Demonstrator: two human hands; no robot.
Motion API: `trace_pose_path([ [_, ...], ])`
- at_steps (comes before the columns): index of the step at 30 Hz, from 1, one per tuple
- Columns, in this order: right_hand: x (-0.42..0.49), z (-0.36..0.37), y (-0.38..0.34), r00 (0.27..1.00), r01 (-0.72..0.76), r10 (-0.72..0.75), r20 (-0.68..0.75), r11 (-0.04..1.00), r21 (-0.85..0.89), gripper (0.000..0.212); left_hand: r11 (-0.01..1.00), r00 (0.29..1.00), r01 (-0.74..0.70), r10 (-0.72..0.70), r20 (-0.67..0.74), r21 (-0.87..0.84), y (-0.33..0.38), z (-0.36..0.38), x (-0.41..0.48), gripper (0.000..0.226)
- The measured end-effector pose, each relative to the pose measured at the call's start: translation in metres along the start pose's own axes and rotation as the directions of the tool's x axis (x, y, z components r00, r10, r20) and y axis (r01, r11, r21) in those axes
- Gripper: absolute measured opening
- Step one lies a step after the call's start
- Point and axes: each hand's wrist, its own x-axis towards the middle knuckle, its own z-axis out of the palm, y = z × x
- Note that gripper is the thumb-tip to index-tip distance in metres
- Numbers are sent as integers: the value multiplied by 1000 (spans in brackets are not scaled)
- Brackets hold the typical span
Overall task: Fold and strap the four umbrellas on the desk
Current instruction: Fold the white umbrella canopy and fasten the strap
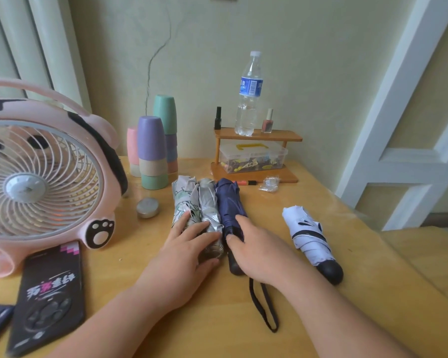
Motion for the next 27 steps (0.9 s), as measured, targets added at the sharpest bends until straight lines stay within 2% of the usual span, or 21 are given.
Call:
trace_pose_path([
  [2, -8, -17, 9, 993, 10, -15, -117, 999, -40, 60, 1000, 1000, 5, -5, -10, 1, -2, 0, 0, 54],
  [4, -16, -41, 34, 972, -119, 83, -219, 980, -156, 64, 1000, 999, 23, -23, -33, -11, -2, -2, -1, 57],
  [5, -20, -53, 50, 963, -220, 177, -203, 951, -217, 66, 999, 998, 33, -34, -44, -20, -1, -4, -1, 59],
  [7, -27, -66, 74, 927, -372, 373, -41, 897, -238, 69, 998, 996, 60, -61, -58, -30, 4, -4, -3, 63],
  [9, -26, -62, 82, 891, -414, 446, 92, 877, -245, 73, 995, 994, 91, -93, -56, -31, 8, -5, -4, 62],
  [12, -5, -45, 84, 931, -350, 365, 31, 911, -218, 78, 992, 991, 121, -122, -46, -23, 11, -5, -2, 55],
  [16, 40, -28, 74, 951, -293, 291, -107, 956, -2, 65, 991, 991, 132, -132, -27, 5, 13, -4, -2, 52],
  [18, 59, -17, 63, 954, -242, 248, -167, 969, 53, 55, 991, 991, 133, -133, -13, 29, 12, -3, -1, 51],
  [22, 75, 8, 46, 973, -90, 116, -200, 986, 138, 50, 992, 992, 123, -123, 29, 27, 11, -4, 0, 48],
  [27, 72, 12, 49, 982, -58, 81, -173, 989, 133, 53, 993, 992, 117, -117, 37, 24, 10, -5, 0, 50],
])
